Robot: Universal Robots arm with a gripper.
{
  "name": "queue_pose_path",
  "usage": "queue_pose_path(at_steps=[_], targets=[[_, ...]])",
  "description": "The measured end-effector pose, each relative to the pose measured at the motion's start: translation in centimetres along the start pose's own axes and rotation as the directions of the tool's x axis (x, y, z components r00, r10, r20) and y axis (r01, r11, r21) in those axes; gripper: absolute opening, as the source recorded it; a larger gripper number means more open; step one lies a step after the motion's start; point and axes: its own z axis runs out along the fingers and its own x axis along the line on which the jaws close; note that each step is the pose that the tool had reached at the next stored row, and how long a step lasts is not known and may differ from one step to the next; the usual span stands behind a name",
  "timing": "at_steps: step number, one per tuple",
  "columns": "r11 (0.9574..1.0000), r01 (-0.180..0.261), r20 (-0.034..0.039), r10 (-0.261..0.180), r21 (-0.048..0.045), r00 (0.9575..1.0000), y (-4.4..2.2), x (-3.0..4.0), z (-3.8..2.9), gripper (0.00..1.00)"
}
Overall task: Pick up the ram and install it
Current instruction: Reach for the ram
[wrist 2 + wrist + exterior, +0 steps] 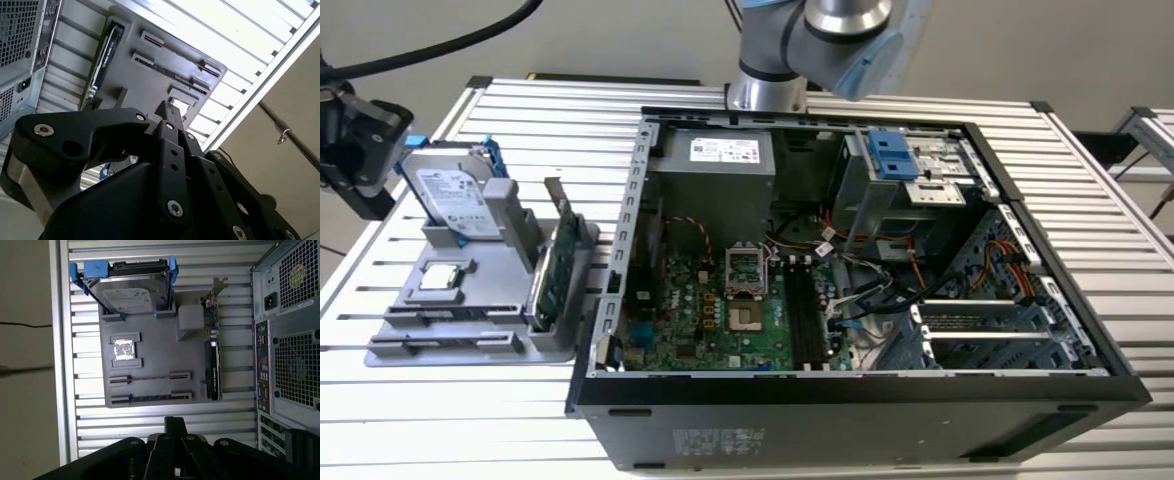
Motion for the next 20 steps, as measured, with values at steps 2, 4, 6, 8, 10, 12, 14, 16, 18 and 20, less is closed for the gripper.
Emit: queue_pose_path(at_steps=[2,4,6,8,10,12,14,16,18,20], targets=[[1.0,0.0,-0.0001,0.0,0.0,1.0,-0.24,-0.02,-0.01,0.0],[1.0,0.0,-0.0002,0.0,0.0001,1.0,-0.43,-0.03,-0.02,0.0],[1.0,0.0,-0.0006,0.0,0.0001,1.0,-0.52,-0.03,-0.02,0.0],[1.0,0.0,-0.0006,0.0,0.0,1.0,-0.52,-0.03,-0.02,0.0],[1.0,0.0,-0.0006,0.0,0.0001,1.0,-0.53,-0.03,-0.02,0.0],[1.0,0.0,-0.0006,0.0,0.0,1.0,-0.53,-0.03,-0.02,0.0],[1.0,0.0,-0.0006,0.0,0.0,1.0,-0.53,-0.03,-0.02,0.0],[1.0,0.001,-0.0006,-0.001,0.0,1.0,-0.53,-0.03,-0.02,0.0],[1.0,0.001,-0.0006,-0.001,0.0,1.0,-0.53,-0.03,-0.02,0.0],[1.0,0.001,-0.0006,-0.001,0.0001,1.0,-0.52,-0.03,-0.02,0.0]])
